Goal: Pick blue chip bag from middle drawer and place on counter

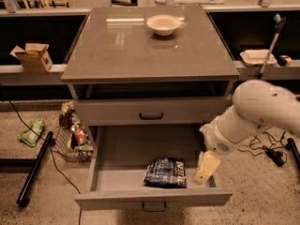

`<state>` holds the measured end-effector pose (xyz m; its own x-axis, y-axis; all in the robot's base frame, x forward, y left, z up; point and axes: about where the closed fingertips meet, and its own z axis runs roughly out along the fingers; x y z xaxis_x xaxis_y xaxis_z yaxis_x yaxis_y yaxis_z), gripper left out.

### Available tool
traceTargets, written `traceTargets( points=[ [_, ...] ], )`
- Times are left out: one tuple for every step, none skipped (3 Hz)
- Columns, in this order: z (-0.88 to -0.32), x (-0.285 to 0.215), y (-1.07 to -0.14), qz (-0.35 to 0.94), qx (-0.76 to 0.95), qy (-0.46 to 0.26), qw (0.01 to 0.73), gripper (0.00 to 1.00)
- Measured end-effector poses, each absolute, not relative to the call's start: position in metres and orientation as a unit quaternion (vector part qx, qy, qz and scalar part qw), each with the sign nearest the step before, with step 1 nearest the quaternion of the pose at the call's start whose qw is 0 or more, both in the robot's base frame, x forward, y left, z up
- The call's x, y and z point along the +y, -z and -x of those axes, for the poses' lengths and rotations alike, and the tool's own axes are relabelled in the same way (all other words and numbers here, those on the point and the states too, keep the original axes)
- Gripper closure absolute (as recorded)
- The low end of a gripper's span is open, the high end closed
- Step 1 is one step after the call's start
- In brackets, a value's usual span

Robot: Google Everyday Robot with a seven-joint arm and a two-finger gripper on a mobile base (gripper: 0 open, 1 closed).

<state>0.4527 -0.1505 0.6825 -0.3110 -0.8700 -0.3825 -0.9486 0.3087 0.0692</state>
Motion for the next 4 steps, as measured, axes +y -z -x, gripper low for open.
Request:
traceTargets(
  points=[
    [-0.463, -0.142, -0.618, 0.564, 0.794, -0.176, 0.142, 0.0],
    [-0.463, -0.142, -0.618, 0.564, 0.794, -0.176, 0.142, 0.0],
    [-0.475, -0.133, -0.59, 0.574, 0.789, -0.175, 0.132, 0.0],
    [-0.504, -0.117, -0.547, 0.598, 0.772, -0.171, 0.133, 0.0]
  ],
)
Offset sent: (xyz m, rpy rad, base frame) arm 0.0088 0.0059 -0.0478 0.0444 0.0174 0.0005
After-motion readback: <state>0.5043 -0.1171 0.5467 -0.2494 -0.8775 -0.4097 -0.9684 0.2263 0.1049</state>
